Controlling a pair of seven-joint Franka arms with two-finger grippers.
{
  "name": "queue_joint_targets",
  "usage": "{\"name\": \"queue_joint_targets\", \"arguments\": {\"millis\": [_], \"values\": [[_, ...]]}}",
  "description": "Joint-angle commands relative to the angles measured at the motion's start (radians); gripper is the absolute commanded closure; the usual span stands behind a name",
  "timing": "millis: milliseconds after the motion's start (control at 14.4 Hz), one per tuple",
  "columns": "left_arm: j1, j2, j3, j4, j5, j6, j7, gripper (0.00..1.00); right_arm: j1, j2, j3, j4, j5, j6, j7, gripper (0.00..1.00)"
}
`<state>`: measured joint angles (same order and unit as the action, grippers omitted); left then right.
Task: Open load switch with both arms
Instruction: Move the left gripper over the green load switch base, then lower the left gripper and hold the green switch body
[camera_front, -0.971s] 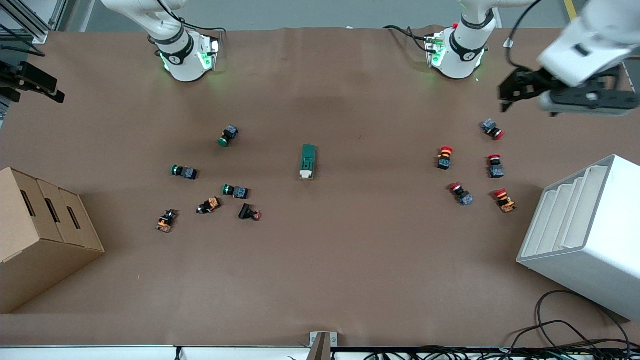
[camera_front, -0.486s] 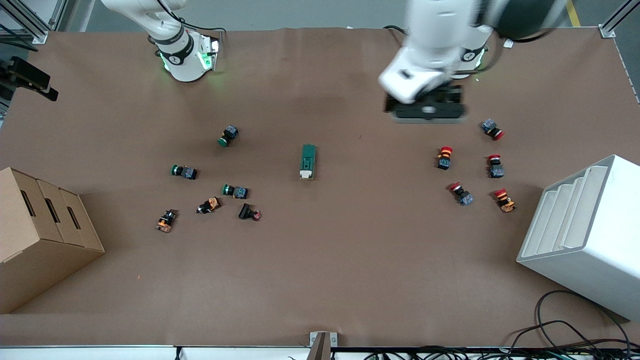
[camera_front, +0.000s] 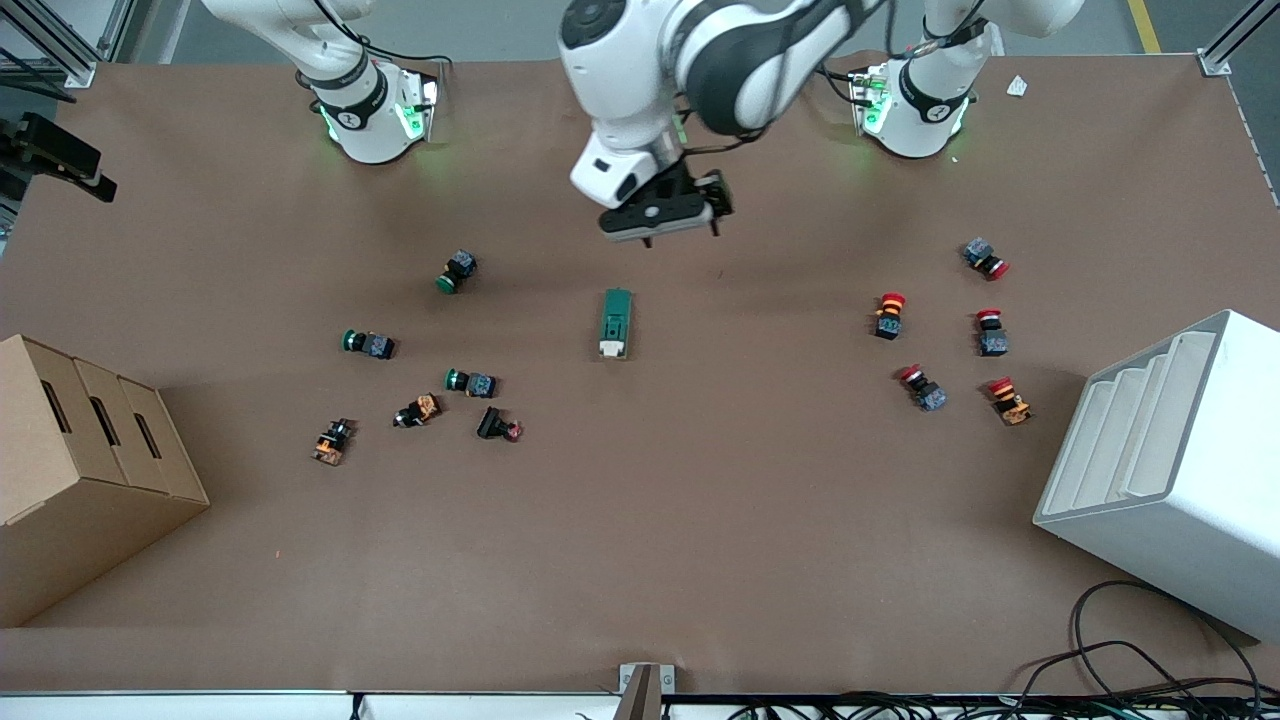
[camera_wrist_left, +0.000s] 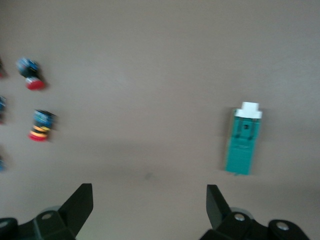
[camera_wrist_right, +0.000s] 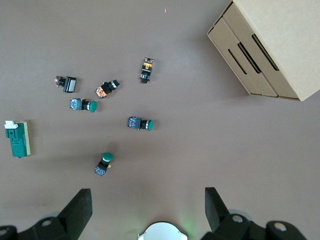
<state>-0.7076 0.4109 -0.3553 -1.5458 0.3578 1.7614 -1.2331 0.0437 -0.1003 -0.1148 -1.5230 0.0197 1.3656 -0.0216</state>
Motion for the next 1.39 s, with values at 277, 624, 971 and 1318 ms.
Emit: {"name": "queue_joint_targets", "arguments": {"millis": [277, 624, 971, 1318], "values": [[-0.136, 0.201, 0.002, -0.028, 0.321, 0.214, -0.509, 0.00, -0.008, -0.002, 0.001, -0.002, -0.006, 0.004, -0.006, 0.00], [-0.159, 0.238, 0.001, -0.122, 0.571, 0.343, -0.652, 0.00, -0.007, 0.102, 0.003, 0.015, -0.015, -0.002, -0.008, 0.00], [-0.161, 0.250, 0.001, -0.244, 0.843, 0.431, -0.895, 0.00, -0.016, 0.182, -0.002, 0.023, -0.018, 0.004, -0.038, 0.00], [-0.165, 0.287, 0.001, -0.303, 1.102, 0.457, -1.091, 0.01, 0.025, 0.218, 0.018, 0.014, 0.011, 0.023, 0.205, 0.00]]}}
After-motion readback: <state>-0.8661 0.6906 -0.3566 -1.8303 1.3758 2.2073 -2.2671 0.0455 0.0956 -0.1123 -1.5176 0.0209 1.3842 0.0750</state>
